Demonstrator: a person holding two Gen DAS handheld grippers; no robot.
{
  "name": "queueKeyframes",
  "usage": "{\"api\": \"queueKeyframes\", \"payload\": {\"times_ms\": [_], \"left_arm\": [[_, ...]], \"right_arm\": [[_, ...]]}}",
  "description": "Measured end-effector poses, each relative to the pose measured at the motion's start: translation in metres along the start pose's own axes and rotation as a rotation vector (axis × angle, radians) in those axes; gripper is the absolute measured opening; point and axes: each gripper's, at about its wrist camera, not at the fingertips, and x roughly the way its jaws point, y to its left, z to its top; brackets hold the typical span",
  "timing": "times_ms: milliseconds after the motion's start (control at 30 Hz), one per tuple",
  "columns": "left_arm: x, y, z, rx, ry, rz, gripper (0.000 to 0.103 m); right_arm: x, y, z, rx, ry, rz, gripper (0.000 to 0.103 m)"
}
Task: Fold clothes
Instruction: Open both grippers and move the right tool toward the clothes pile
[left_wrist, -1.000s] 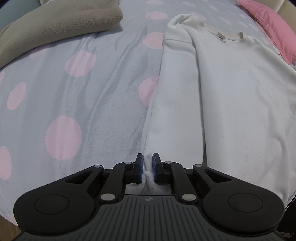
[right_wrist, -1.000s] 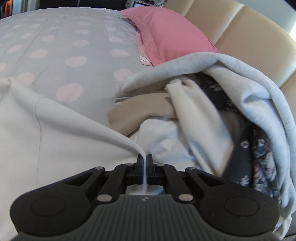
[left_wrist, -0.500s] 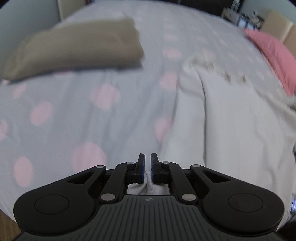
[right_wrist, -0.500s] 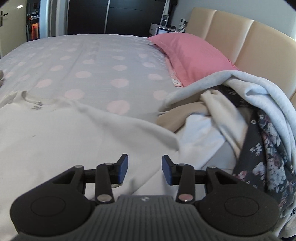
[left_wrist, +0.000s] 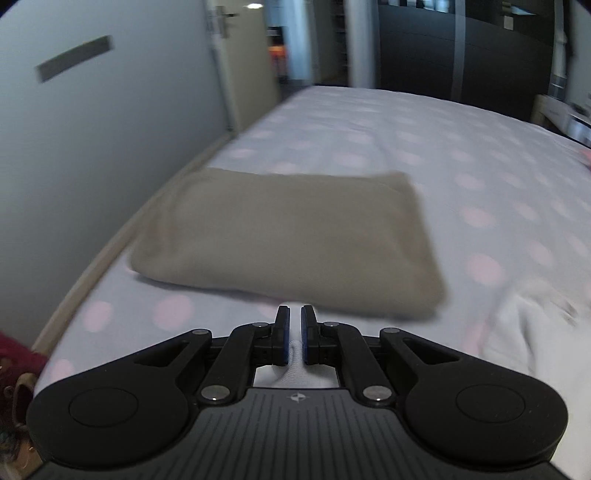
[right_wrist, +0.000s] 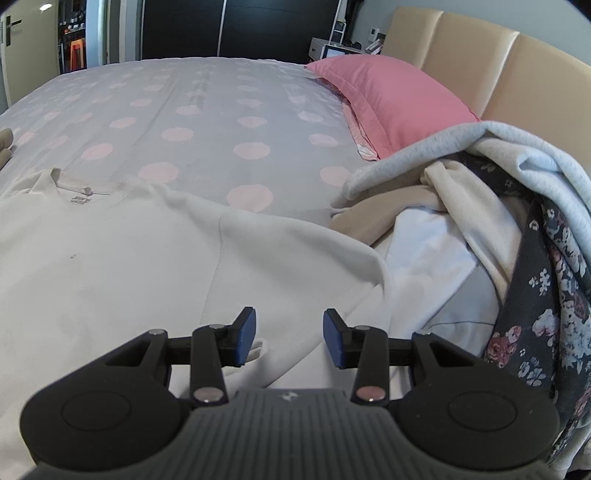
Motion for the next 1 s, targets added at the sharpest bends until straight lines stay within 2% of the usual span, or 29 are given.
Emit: {"api": "queueKeyframes", "payload": {"times_ms": [100, 233, 367, 433, 533, 567, 633, 700, 767, 867, 1000], "left_arm": [[0.023, 0.018, 0.014, -0.034, -0.008, 0.102, 0.004], [0.060, 0.033, 0.021, -0.071, 0.033, 0.191, 0.004], [0.089, 0.029, 0.019, -0.031, 0.044, 0.269, 0.005], [0.096, 0.028, 0.019, -0.038, 0.039, 0.281, 0.005], [0.097, 0.030, 0.015, -0.062, 0.063, 0.236, 0.006], [0.094, 0.029, 0.012, -0.052, 0.061, 0.220, 0.009], [0.086, 0.028, 0.005, -0.031, 0.045, 0.191, 0.020], [0.071, 0.023, -0.005, -0.025, 0.029, 0.159, 0.039], [0.057, 0.015, -0.017, -0.015, 0.029, 0.105, 0.046], [0.037, 0.000, -0.036, 0.031, 0.064, 0.015, 0.046], [0.011, -0.017, -0.054, 0.082, 0.071, -0.082, 0.046]], "right_arm": [[0.008, 0.000, 0.001, 0.005, 0.019, -0.001, 0.044], [0.018, 0.003, 0.003, -0.001, 0.037, 0.001, 0.044], [0.023, 0.003, 0.006, -0.002, 0.042, 0.009, 0.044], [0.023, 0.002, 0.006, -0.001, 0.038, 0.010, 0.044], [0.020, -0.003, 0.006, 0.026, 0.032, 0.016, 0.044], [0.018, -0.005, 0.006, 0.039, 0.026, 0.019, 0.044], [0.010, -0.010, 0.005, 0.059, 0.008, 0.020, 0.044], [0.002, -0.014, 0.003, 0.074, -0.008, 0.017, 0.044], [-0.005, -0.019, -0.001, 0.098, -0.007, 0.011, 0.044], [-0.014, -0.027, -0.016, 0.174, 0.022, 0.020, 0.044], [-0.019, -0.033, -0.046, 0.249, 0.092, 0.040, 0.054]]}}
